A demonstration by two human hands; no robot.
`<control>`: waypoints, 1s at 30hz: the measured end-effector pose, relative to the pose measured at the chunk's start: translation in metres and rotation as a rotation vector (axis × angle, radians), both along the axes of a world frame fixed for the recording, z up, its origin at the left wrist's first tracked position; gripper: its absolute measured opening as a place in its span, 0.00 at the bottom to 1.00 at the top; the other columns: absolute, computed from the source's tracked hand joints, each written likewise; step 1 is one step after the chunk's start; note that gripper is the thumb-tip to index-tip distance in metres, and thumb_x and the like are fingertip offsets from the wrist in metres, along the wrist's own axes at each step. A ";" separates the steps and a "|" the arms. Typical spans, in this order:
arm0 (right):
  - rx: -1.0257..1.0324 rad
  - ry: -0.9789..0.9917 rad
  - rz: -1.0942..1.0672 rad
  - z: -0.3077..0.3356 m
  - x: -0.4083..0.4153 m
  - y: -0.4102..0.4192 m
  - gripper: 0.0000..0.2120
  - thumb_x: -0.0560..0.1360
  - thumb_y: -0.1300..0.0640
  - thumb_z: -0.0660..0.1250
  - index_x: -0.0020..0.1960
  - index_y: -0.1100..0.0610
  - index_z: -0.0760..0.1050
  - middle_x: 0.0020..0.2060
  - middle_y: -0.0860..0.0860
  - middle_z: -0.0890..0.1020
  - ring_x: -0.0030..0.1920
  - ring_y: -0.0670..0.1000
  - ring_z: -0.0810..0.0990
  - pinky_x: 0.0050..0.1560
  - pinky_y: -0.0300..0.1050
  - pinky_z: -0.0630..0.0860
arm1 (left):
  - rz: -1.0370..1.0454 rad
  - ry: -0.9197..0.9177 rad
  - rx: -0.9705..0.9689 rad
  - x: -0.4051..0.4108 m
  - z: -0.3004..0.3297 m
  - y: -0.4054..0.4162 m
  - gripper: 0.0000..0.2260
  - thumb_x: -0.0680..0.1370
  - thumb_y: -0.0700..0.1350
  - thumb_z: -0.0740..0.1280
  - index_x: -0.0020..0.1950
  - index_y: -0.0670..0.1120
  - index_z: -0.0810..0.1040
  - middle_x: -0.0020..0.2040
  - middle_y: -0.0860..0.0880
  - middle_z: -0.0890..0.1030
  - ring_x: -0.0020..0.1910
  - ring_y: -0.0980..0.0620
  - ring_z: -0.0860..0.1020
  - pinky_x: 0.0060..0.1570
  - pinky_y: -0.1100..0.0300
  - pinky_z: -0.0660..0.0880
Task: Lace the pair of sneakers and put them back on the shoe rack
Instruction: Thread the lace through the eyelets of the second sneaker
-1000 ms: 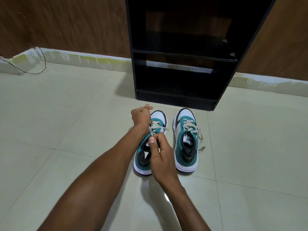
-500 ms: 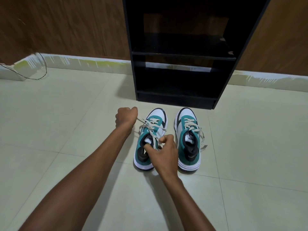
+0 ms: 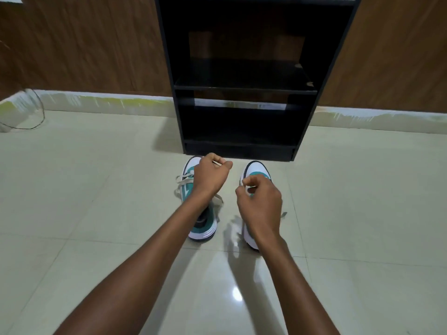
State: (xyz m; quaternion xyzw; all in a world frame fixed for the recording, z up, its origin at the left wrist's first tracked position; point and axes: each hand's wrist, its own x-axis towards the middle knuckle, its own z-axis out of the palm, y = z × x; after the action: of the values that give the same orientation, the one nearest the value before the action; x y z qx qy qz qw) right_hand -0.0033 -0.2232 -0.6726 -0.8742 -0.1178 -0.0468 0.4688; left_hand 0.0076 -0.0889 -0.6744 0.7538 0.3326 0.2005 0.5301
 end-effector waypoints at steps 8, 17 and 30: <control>-0.196 0.127 -0.165 -0.026 0.040 -0.049 0.12 0.77 0.45 0.68 0.50 0.54 0.81 0.49 0.50 0.84 0.50 0.54 0.81 0.43 0.44 0.71 | -0.216 0.174 0.076 0.018 -0.022 -0.058 0.09 0.72 0.53 0.75 0.39 0.50 0.80 0.41 0.47 0.86 0.42 0.46 0.84 0.47 0.51 0.83; 0.179 0.448 -0.286 -0.020 0.057 -0.041 0.10 0.72 0.49 0.73 0.39 0.56 0.83 0.39 0.50 0.86 0.41 0.54 0.83 0.41 0.43 0.75 | -0.204 0.135 -0.051 0.016 -0.020 -0.046 0.05 0.72 0.44 0.79 0.41 0.43 0.87 0.37 0.47 0.87 0.38 0.48 0.86 0.48 0.50 0.84; 0.845 0.491 -0.134 0.035 0.047 -0.042 0.05 0.75 0.63 0.63 0.44 0.56 0.77 0.38 0.53 0.82 0.37 0.47 0.79 0.34 0.41 0.72 | -0.226 -0.489 -0.564 0.015 0.024 -0.063 0.12 0.77 0.31 0.59 0.52 0.43 0.78 0.45 0.41 0.84 0.41 0.45 0.83 0.42 0.60 0.80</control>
State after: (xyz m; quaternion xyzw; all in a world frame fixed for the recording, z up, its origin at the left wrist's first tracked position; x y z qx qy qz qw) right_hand 0.0437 -0.2647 -0.6374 -0.5986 0.0819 0.0866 0.7921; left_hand 0.0224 -0.1520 -0.6503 0.5403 0.1535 0.2152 0.7989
